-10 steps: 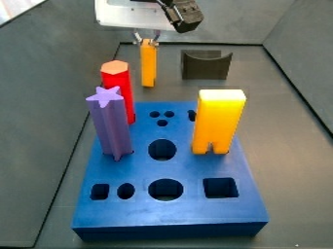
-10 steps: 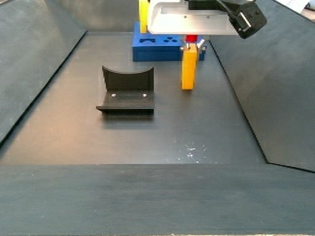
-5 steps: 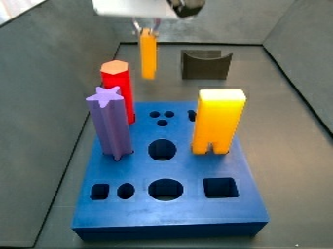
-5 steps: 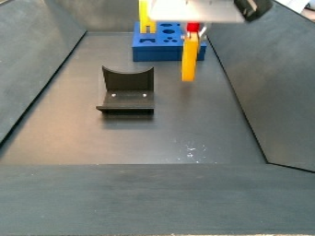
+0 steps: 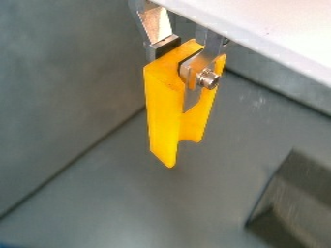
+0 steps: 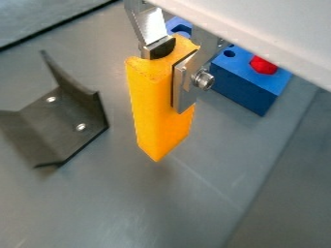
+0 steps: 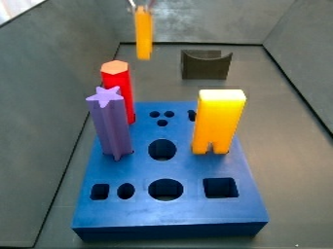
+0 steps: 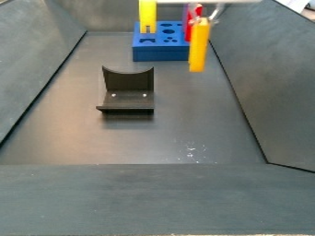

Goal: Pick up the arch object. Move up. Rotate the arch object. Move to above the board. Insert the arch object.
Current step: Rotate the arch object.

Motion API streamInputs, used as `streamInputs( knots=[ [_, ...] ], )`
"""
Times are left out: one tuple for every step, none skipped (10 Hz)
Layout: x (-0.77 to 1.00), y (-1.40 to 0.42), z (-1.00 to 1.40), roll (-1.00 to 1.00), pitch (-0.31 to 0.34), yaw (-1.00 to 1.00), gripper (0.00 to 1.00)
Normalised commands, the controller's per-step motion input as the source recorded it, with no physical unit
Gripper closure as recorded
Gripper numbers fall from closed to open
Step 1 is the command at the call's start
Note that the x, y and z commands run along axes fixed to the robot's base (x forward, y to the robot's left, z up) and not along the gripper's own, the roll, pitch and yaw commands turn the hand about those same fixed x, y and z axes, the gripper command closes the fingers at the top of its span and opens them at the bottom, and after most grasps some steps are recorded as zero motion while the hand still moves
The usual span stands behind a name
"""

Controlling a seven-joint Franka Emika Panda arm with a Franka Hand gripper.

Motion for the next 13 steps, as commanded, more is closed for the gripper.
streamInputs(
  knots=[
    [-0.25,0.36,1.00,-0.02,-0.036,-0.03,1.00],
    [-0.20,0.30,1.00,-0.03,0.004,-0.03,1.00],
    [-0.18,0.28,1.00,-0.03,0.020,-0.03,1.00],
    [-0.10,0.17,0.76,-0.03,0.032,-0.03,1.00],
    [-0.07,0.12,0.64,-0.03,0.036,-0.03,1.00],
    [-0.03,0.07,0.41,-0.03,0.057,-0.03,1.00],
    [-0.01,0.06,0.23,-0.03,0.073,-0.03,1.00],
    [0.00,0.00,0.00,-0.05,0.019,0.26,1.00],
    [0.01,0.00,-0.02,-0.05,0.018,0.26,1.00],
    [0.00,0.00,-1.00,-0.04,0.008,0.19,1.00],
    [0.01,0.00,-1.00,-0.04,-0.006,0.13,1.00],
    [0.01,0.00,-1.00,-0.04,-0.021,0.09,1.00],
    [0.01,0.00,-1.00,-0.04,-0.033,0.06,1.00]
  ],
)
